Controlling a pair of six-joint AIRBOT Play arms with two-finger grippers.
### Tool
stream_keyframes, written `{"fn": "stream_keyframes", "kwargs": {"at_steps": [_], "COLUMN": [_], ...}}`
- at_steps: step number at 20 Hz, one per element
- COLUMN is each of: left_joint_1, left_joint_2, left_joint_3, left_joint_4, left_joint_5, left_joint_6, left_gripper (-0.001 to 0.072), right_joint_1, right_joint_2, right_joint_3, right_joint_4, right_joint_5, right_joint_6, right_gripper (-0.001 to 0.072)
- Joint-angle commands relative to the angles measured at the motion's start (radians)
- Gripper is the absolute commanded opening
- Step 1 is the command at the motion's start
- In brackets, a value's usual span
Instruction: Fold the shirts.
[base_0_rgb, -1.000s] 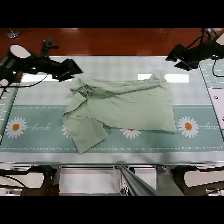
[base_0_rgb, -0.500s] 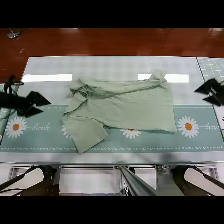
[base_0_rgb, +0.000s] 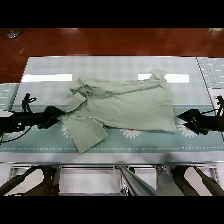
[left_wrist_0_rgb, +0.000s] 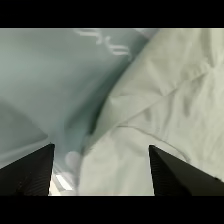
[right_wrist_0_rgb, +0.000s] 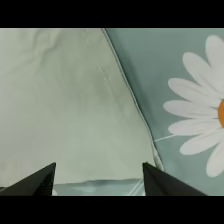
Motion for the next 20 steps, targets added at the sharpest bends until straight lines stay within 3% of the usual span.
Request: {"fn": "stream_keyframes", "kwargs": {"at_steps": [1,6,7,8,9,13,16,18,20], "left_joint_1": [-0.11,-0.175,-0.175,-0.171,-0.167,-0.166,-0.166,-0.166,-0.167], "left_joint_2": [-0.001,-0.026,-0.031,-0.032,-0.032,-0.032,-0.032,-0.031,-0.031], "left_joint_3": [-0.015,-0.015,-0.015,-0.015,-0.014,0.022,0.055,0.066,0.065], "left_joint_4": [-0.024,-0.023,-0.023,-0.023,-0.024,-0.023,-0.024,-0.025,-0.027], "left_joint_5": [0.13,0.123,0.124,0.119,0.112,0.047,0.034,0.014,0.006], "left_joint_6": [0.021,0.025,0.024,0.025,0.027,0.036,0.034,0.032,0.032], "left_gripper": [0.0701,0.0697,0.0627,0.0239,0.0033,0.0021,0.0021,0.0021,0.0022], "right_joint_1": [-0.003,-0.003,-0.003,-0.003,-0.003,-0.003,0.0,0.042,0.079], "right_joint_2": [0.011,0.011,0.011,0.011,0.011,0.011,0.005,-0.021,-0.069], "right_joint_3": [-0.023,-0.023,-0.023,-0.023,-0.021,-0.02,-0.02,-0.02,-0.02], "right_joint_4": [0.011,0.014,0.016,0.014,0.004,-0.019,-0.189,-0.265,-0.243], "right_joint_5": [0.035,0.031,0.031,0.031,0.031,0.046,0.05,0.047,0.012], "right_joint_6": [-0.013,-0.015,-0.014,-0.014,-0.011,-0.009,0.137,0.176,0.176], "right_gripper": [0.0611,0.0611,0.0611,0.0611,0.061,0.0611,0.0611,0.0611,0.0611]}}
